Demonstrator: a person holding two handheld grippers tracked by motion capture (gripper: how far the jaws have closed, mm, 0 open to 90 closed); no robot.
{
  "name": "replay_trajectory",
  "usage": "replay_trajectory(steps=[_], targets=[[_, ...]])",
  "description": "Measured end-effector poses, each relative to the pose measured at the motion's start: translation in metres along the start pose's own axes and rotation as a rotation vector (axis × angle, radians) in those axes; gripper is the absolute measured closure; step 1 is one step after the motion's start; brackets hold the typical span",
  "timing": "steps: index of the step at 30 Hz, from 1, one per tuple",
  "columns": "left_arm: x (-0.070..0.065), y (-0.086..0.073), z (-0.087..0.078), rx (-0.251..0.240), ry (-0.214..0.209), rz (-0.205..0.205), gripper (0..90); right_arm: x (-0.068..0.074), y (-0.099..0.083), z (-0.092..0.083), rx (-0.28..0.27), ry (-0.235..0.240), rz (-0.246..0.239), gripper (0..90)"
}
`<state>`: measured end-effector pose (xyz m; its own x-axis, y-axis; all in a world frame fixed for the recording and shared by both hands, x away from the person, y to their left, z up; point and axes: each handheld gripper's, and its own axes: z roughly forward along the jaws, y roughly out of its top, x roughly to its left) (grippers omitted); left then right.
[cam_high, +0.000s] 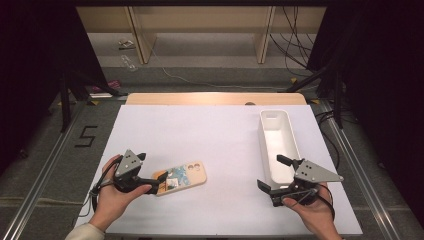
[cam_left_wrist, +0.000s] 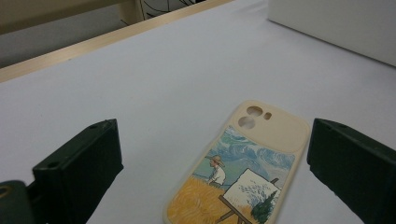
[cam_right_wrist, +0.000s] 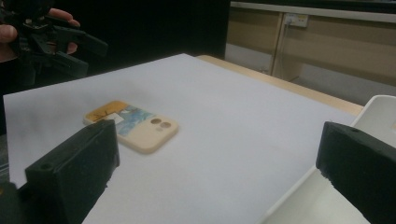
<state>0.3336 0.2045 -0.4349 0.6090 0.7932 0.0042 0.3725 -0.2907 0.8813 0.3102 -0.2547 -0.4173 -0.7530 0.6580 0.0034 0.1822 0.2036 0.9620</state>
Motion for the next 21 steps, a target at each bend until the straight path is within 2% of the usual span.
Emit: replay_trajectory(steps=[21], targets=[[0.0013, 0.0003, 0.0, -0.004, 0.002, -0.015, 6.5, 0.0006, -0.0007, 0.0, 0.0, -0.002, 0.002, 0.4]])
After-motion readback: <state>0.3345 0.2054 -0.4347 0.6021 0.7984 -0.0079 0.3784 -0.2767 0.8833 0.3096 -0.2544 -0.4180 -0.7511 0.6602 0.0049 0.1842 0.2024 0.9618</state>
